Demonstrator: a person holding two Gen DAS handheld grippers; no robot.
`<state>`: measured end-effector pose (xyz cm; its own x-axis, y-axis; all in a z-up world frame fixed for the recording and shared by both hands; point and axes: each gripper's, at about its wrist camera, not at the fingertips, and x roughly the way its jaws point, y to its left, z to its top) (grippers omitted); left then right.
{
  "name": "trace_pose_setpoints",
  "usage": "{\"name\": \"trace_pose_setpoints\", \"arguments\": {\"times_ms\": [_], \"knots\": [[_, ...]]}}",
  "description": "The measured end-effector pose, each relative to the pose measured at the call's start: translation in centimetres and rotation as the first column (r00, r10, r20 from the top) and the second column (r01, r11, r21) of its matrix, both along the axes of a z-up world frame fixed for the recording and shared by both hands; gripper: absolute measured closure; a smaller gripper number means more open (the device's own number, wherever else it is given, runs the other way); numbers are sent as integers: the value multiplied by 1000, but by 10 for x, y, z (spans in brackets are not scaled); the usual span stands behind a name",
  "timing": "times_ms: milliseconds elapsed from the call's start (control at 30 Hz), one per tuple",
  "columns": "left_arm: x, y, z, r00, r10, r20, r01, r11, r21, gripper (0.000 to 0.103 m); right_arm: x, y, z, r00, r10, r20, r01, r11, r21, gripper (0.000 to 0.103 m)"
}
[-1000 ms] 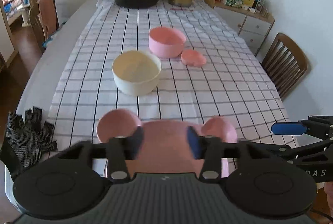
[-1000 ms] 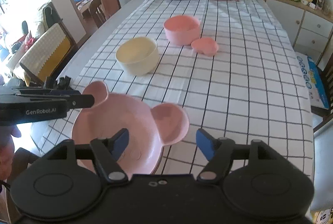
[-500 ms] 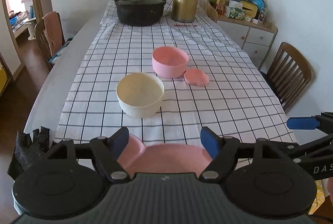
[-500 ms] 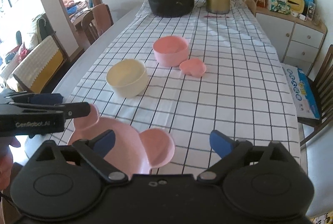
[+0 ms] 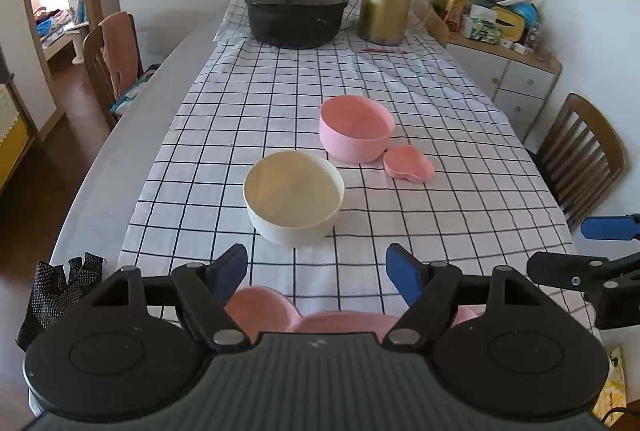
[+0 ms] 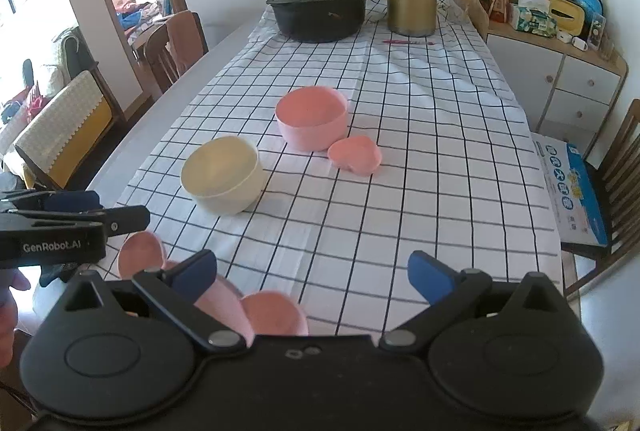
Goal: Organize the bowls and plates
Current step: 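Lower the pig-shaped plate onto the white plates and open both grippers, then move both grippers to the cream bowl rim and close on it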
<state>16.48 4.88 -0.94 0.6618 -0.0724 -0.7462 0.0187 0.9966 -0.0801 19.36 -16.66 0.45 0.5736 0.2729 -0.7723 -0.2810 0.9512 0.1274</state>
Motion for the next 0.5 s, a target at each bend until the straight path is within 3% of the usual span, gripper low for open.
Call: {"name": "trace_pose_setpoints", "arguments": {"times_ms": [500], "knots": [[60,0,-18,993,102,-58,-102,995,12,27,72,3,-14,997,73,-35,-74,997,-3,3]]}}
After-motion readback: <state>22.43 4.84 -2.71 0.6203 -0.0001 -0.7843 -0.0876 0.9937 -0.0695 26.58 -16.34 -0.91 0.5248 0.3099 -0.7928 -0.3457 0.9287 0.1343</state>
